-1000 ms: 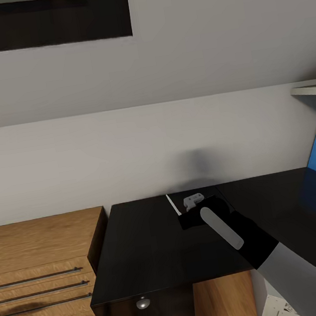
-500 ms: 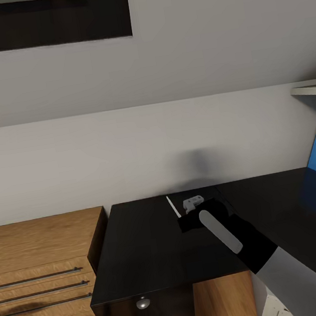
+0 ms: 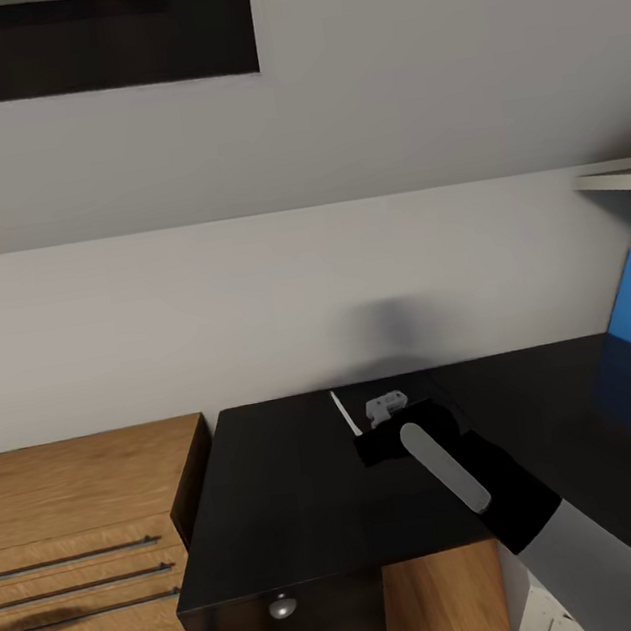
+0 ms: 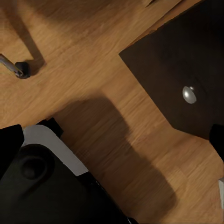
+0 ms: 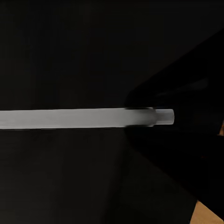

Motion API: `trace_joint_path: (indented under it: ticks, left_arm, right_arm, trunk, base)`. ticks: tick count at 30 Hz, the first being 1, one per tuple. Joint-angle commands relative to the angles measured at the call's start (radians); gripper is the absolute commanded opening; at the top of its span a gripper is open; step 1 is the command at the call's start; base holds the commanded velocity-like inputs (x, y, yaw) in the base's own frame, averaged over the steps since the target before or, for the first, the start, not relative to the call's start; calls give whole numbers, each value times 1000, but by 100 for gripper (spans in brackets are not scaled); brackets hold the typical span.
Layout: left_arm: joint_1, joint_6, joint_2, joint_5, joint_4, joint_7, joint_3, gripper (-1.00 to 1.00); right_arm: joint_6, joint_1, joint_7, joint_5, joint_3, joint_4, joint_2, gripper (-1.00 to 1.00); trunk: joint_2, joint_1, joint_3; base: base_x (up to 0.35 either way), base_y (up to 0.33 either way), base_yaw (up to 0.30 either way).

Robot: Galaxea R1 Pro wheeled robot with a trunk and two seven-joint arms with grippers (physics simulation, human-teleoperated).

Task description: In the bedroom, organize the workspace by keeping the computer under the desk, ensuring the monitor is on the desk, placing the keyboard on the desk next to the monitor, placing the mouse on the desk next to the keyboard, moving the folder from the swivel chair onto the desk next to the mouse, stacking the notebook on top of the folder with the pen on top of the notebook, and positioning the swivel chair next to the desk.

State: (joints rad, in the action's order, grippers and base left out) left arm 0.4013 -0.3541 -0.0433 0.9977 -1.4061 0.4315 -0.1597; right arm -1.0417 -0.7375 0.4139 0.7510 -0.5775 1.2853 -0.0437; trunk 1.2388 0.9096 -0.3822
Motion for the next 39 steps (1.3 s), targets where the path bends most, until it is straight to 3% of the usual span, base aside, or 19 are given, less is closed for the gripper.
trace_joint_path:
  ticks: [1,2,3,7,15,16,19,20,21,32,35,39]
  left_arm:
    - [2,16,0,6,13,0,10,100]
    - [4,34,0,4,27,-8,22,100]
    - [10,97,0,-1,66,-32,62,100]
    - [14,141,-1,-4,95,-48,91,100]
    - [26,155,-1,-6,103,-71,100,100]
    - [36,192,-1,-27,108,-89,100,100]
    - [39,211,-1,-35,131,-99,101,100]
    - [40,238,1,-72,156,-130,108,100]
    - [40,243,1,-79,160,-133,118,100]
    - [41,307,-8,-92,199,-139,200,100]
    - [40,319,-11,-91,197,-139,211,100]
    - [39,325,-13,-91,194,-133,219,100]
  right_arm:
    - [-2,1,11,10,-2,3,-1,-100]
    - [-3,2,11,10,-2,4,-1,-100]
    - [-5,9,11,10,0,7,-3,-100]
    - [-5,30,12,9,4,16,-4,-100]
    - [-6,60,14,8,5,66,-5,-100]
    - [-6,62,14,7,6,75,-5,-100]
    - [-6,62,14,8,7,76,-6,-100]
    - [-6,63,14,10,9,77,-11,-100]
    - [-6,63,14,11,9,77,-14,-100]
    - [-6,63,46,11,10,65,-24,-100]
    - [-6,63,66,13,31,64,-23,-100]
    - [-6,63,92,14,92,63,-19,-100]
  trunk:
    - [1,0,-1]
    - [1,0,-1]
    - [1,0,-2]
    - [1,0,-3]
    - [1,0,-3]
    - [1,0,-3]
    - [1,0,-3]
    - [1,0,-3]
    - [1,0,-3]
    - [1,0,-3]
    - [1,0,-3]
    - [1,0,-3]
  base:
    - [0,0,-169]
    - [0,0,-190]
    - [0,0,-245]
    - [0,0,-264]
    - [0,0,-289]
    - [0,0,-292]
    - [0,0,-292]
    - [0,0,-292]
    - [0,0,-292]
    - [0,0,-292]
    - [0,0,-293]
    - [0,0,-293]
